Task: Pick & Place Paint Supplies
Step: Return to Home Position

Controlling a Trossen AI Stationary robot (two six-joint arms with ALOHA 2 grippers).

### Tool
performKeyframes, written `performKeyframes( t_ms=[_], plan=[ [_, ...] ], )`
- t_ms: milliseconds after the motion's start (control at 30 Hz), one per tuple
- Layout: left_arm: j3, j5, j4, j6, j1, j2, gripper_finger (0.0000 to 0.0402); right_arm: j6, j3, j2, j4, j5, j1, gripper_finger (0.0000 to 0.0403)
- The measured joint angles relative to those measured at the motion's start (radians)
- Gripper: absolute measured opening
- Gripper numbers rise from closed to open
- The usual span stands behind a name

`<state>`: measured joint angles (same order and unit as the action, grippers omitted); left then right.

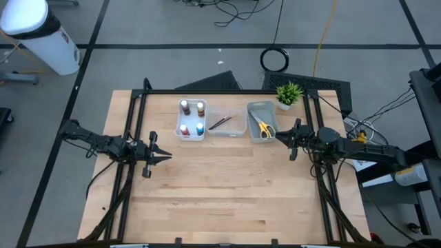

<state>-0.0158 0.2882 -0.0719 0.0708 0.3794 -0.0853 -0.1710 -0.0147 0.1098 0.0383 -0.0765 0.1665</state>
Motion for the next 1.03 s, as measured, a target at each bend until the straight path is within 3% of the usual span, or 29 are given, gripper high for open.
performKeyframes(
  t_ms=[1033],
  plan=[
    [0.000,0.000,0.000,0.000,0.000,0.000,0.0051,0.000,0.000,0.000,0.000,0.000,0.000,0.0039]
  ],
)
